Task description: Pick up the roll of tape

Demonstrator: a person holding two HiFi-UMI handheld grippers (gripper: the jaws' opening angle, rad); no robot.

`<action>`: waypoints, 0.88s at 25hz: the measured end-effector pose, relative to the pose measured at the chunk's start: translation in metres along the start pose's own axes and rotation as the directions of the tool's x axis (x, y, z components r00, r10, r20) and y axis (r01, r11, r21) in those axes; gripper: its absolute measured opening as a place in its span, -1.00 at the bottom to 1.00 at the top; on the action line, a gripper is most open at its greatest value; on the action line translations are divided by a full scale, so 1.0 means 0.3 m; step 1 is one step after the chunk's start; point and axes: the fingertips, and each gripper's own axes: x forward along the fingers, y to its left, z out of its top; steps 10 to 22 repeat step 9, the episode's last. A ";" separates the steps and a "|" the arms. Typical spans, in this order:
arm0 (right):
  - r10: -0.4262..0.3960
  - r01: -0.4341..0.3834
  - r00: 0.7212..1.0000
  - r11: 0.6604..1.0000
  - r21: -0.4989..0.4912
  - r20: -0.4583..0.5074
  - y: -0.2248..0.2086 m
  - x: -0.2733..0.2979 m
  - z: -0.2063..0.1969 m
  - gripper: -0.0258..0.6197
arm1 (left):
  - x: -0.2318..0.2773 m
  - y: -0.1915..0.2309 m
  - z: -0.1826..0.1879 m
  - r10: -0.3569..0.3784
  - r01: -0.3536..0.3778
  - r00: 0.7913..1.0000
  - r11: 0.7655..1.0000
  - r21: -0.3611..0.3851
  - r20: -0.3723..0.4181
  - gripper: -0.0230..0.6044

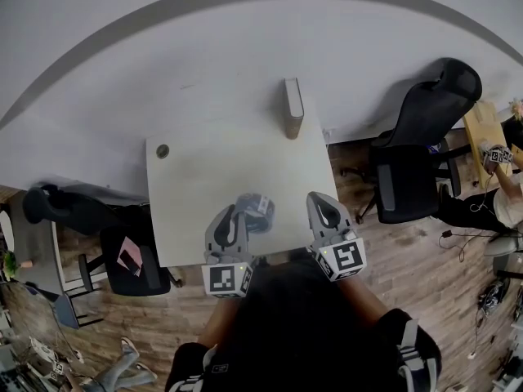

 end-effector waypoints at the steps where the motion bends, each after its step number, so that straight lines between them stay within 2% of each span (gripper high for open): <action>1: 0.000 0.000 1.000 1.000 0.001 0.000 0.000 0.005 0.001 -0.88 | 0.003 0.002 -0.001 -0.002 0.002 1.000 1.000 0.001 -0.002 -0.70; 22: 0.015 -0.015 1.000 1.000 0.001 -0.002 0.011 0.019 0.005 -0.88 | 0.011 0.000 -0.015 -0.009 0.009 1.000 1.000 -0.019 -0.013 -0.70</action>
